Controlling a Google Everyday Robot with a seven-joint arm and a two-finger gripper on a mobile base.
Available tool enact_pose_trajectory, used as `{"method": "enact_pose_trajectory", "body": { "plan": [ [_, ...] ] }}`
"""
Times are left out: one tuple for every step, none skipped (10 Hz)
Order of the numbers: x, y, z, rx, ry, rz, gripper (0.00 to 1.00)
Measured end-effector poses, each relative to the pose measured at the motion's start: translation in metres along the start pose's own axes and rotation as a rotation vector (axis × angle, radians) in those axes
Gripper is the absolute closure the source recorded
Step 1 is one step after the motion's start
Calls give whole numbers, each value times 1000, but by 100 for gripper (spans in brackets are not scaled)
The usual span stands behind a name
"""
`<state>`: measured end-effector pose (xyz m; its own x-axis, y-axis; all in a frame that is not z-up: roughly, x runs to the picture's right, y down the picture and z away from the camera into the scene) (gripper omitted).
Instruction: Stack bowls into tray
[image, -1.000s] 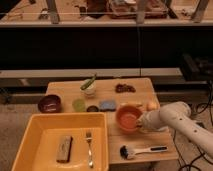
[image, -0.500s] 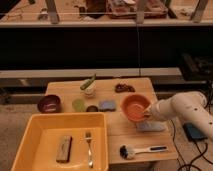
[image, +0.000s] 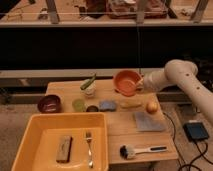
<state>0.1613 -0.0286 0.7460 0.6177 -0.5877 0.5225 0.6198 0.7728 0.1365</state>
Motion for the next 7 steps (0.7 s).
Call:
{"method": "enact_pose_trajectory", "body": {
  "plan": [
    [-6,-43,1,30,-16,-54,94],
    [-14,-67,3,54,-28,-86,94],
    [-26,-95,7,86,-48,-123,94],
    [-31,-104,9,95,-55,-136,94],
    [-30,-103,9,95,-54,-134,94],
    [-28,-102,7,94,-52,-131,94],
    [-30,-103,9,95,-55,-134,94]
  ]
}}
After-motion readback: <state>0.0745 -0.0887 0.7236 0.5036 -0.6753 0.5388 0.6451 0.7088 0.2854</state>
